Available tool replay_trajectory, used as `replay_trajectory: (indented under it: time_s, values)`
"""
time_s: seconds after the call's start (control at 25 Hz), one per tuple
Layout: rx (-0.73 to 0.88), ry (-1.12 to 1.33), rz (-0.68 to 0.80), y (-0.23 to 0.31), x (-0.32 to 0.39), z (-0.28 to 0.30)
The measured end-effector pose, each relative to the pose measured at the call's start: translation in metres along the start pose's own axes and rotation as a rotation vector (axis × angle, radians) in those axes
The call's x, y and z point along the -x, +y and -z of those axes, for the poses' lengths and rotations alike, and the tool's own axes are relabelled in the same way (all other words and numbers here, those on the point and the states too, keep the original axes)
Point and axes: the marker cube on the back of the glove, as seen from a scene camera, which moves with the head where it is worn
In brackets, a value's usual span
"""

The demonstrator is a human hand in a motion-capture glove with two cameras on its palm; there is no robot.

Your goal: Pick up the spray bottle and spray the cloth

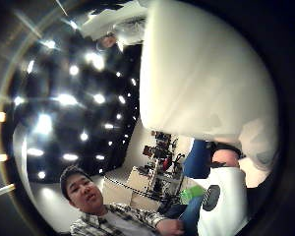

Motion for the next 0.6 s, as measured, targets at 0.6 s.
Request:
replay_trajectory:
  time_s: [0.6]
  values:
    - [-0.161,0.024,0.065,-0.013,-0.002,-0.01]
